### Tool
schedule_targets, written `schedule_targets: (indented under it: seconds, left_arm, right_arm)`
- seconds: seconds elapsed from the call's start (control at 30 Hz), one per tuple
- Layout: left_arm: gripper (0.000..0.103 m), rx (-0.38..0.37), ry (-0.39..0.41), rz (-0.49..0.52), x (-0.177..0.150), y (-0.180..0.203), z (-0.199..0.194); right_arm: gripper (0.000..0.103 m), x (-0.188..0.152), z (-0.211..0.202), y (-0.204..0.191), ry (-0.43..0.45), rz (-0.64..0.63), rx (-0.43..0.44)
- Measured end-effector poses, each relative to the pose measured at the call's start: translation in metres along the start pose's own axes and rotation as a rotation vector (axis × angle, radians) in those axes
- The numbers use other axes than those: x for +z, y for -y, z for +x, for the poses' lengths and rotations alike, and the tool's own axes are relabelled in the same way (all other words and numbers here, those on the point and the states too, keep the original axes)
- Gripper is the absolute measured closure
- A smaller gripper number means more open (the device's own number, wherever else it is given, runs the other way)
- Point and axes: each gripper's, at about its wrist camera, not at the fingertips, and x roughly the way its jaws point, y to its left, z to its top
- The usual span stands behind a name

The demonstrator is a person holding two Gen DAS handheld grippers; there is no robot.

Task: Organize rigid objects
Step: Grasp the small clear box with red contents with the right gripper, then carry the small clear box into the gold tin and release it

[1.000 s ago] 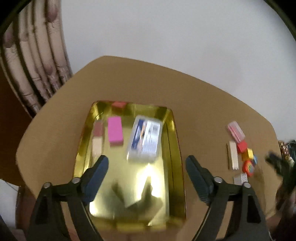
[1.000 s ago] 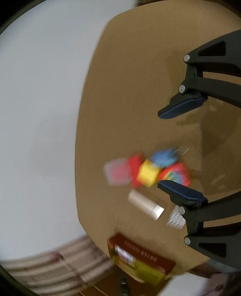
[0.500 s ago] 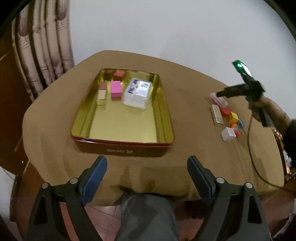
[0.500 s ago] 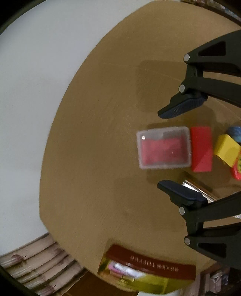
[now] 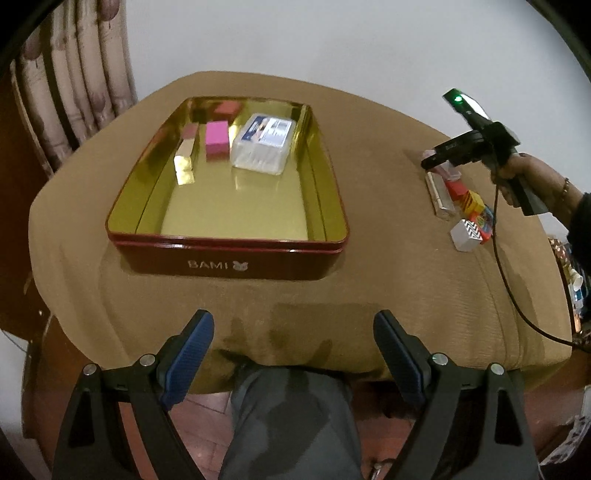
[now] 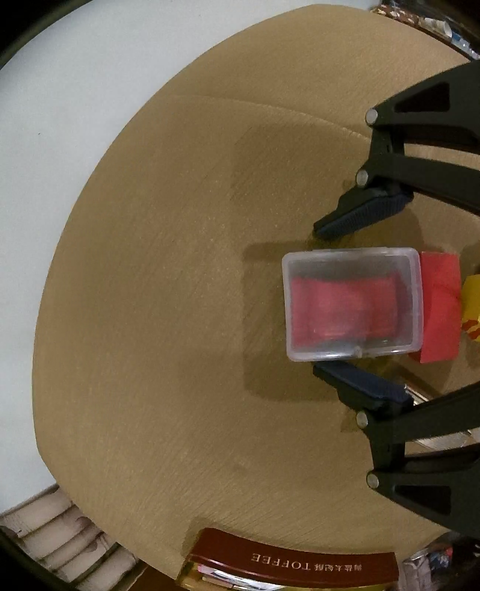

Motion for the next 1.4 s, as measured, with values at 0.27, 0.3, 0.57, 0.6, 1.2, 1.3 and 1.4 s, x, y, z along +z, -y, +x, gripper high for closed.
schedule_targets:
  seconds: [0.27,0.3,0.57,0.6,1.2,1.3,1.4]
  left_arm:
    - [0.018,0.031,0.044,-0.067,-0.002,-0.016,-0.015]
    - [0.018,0.041,0.045,-0.070,-0.003,-0.018,-0.017]
    - [0.018,0.038,0.049,-0.135,-0.019,-0.044,-0.031]
    - [0.018,0.048,0.052,-0.136,-0.021,-0.047,-0.033]
    - [0.018,0.011,0.002,-0.193,-0.033,-0.084,-0.024]
    - [0.018,0.001,-0.017,-0.189,-0.034,-0.084,-0.020]
    - [0.018,0.018,-0.015,-0.173,-0.035,-0.083,-0.020]
  right_arm:
    - [0.050,0.002,-0.056,-0.001,0.160,0.062,0.100]
    - [0.050,0.002,-0.069,-0.008,0.185,0.060,0.120]
    - [0.050,-0.002,-0.153,-0.168,0.222,-0.154,0.463]
    - [0.050,-0.004,-0.151,-0.201,0.193,-0.205,0.492]
    - [0.049,0.031,-0.022,-0.325,-0.024,-0.263,0.332]
    - [0.049,0.041,-0.021,-0.314,-0.006,-0.215,0.324]
    - [0.048,0.046,-0.019,-0.314,0.012,-0.192,0.322]
